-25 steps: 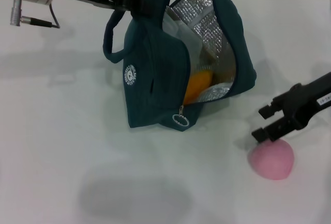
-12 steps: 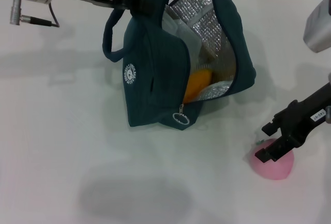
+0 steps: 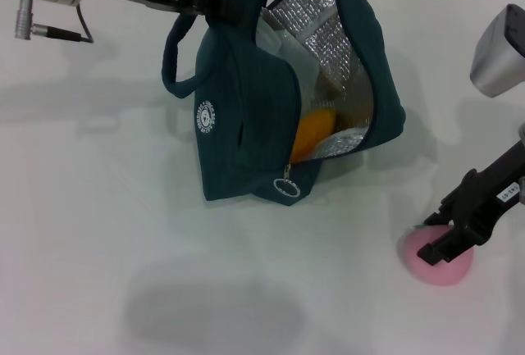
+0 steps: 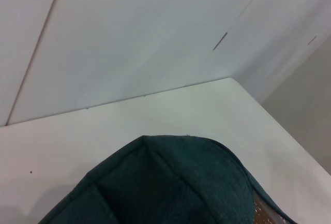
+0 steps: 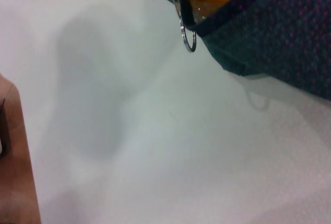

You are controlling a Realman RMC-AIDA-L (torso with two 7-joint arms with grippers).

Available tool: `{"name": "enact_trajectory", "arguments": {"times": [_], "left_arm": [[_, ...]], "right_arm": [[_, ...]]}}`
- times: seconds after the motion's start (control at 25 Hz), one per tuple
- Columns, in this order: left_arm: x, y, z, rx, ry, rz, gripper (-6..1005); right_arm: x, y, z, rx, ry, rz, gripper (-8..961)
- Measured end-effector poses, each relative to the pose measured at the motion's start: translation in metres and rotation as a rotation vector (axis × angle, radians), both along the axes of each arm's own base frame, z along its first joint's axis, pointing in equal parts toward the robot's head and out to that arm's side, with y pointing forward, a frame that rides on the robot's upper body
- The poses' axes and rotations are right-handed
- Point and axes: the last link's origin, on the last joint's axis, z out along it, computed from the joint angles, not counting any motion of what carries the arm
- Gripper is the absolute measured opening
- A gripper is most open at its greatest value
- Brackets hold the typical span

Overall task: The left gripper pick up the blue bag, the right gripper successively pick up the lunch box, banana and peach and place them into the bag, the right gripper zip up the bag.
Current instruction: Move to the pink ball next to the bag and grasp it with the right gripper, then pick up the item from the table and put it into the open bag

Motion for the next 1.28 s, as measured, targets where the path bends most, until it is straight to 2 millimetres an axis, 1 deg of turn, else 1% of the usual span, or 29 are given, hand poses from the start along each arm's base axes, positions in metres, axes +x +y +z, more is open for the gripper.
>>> {"name": "enact_trajectory", "arguments": {"times": [0.2, 0.44, 0.56, 0.6, 0.76, 0.96, 1.0, 1.04, 1.08, 1.16, 1.2, 1.28], "left_arm": [[0.0, 0.0, 0.0, 0.0, 0.0, 0.0, 48], [-0.001, 0.001, 0.0, 0.007, -0.001, 0.003, 48], [-0.001, 0.001, 0.001, 0.009, -0.002, 0.005, 48], [-0.001, 0.001, 0.001, 0.009, -0.002, 0.005, 48], [0.0, 0.001, 0.001, 0.008, -0.004, 0.003, 48], [0.001, 0.001, 0.0, 0.007, -0.006, 0.001, 48], [0.001, 0.001, 0.0, 0.006, -0.007, 0.0, 48], [0.001, 0.001, 0.0, 0.005, -0.007, 0.0, 48], [0.001, 0.0, -0.001, 0.004, -0.008, 0.0, 48], [0.001, 0.0, -0.001, 0.004, -0.008, -0.001, 48], [0.001, 0.0, -0.001, 0.003, -0.008, -0.001, 48], [0.002, 0.0, -0.002, -0.001, -0.009, -0.002, 48]], "right_arm": [[0.003, 0.0, 0.002, -0.005, -0.036, 0.005, 562], [0.007, 0.003, 0.007, 0.018, -0.032, 0.008, 423], [0.01, 0.006, 0.016, 0.057, 0.002, -0.008, 349], [0.011, 0.007, 0.02, 0.07, 0.021, -0.015, 339], [0.019, 0.008, 0.041, 0.132, 0.147, -0.06, 301], [0.026, -0.002, 0.065, 0.147, 0.338, -0.085, 253], [0.026, -0.002, 0.065, 0.147, 0.338, -0.085, 239], [0.024, -0.01, 0.076, 0.122, 0.461, -0.078, 224], [0.024, -0.011, 0.078, 0.119, 0.473, -0.076, 210], [0.016, -0.017, 0.087, 0.096, 0.614, -0.031, 201], [0.008, -0.018, 0.092, 0.101, 0.708, 0.017, 197], [-0.001, -0.017, 0.097, 0.129, 0.814, 0.089, 189]]}}
